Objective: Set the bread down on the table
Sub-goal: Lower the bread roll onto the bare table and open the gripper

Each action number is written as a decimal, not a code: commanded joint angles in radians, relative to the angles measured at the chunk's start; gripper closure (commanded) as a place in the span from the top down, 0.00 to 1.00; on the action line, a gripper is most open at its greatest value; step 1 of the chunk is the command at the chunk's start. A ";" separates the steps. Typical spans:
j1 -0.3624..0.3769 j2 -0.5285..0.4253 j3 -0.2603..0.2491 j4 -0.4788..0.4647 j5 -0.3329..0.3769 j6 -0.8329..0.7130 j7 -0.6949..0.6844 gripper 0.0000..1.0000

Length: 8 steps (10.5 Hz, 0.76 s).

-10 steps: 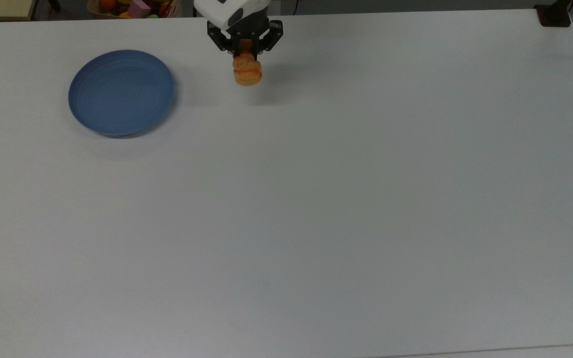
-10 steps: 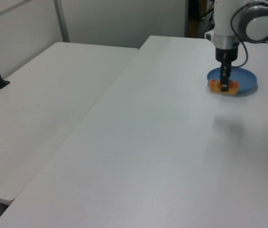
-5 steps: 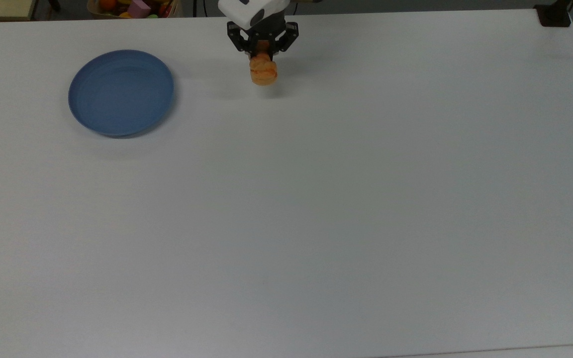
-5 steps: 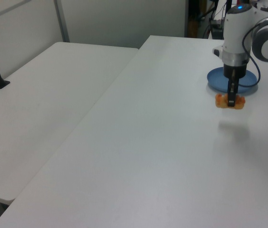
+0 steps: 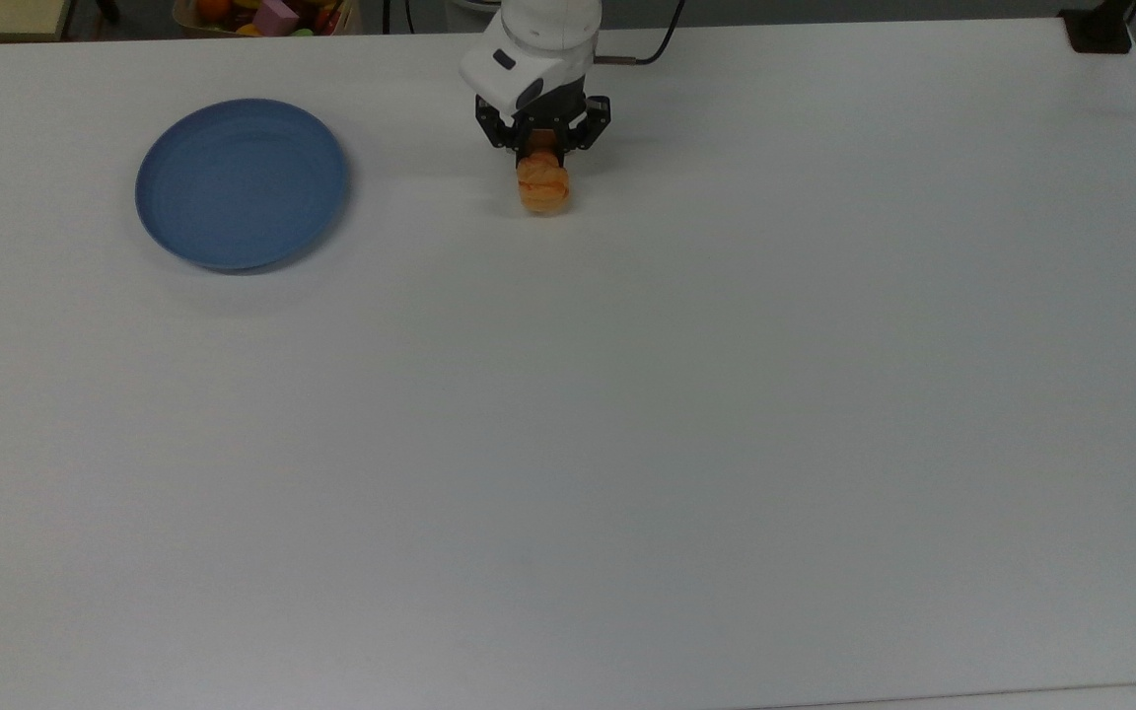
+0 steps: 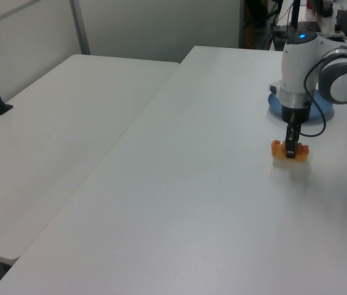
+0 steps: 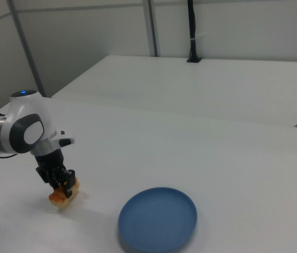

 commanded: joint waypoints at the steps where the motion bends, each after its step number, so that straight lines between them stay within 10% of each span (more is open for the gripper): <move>1: 0.026 0.034 -0.010 0.014 0.007 0.013 0.036 0.58; 5: 0.022 0.034 -0.010 0.024 0.004 -0.002 0.036 1.00; 8: 0.019 0.018 -0.010 0.119 0.004 -0.133 0.036 1.00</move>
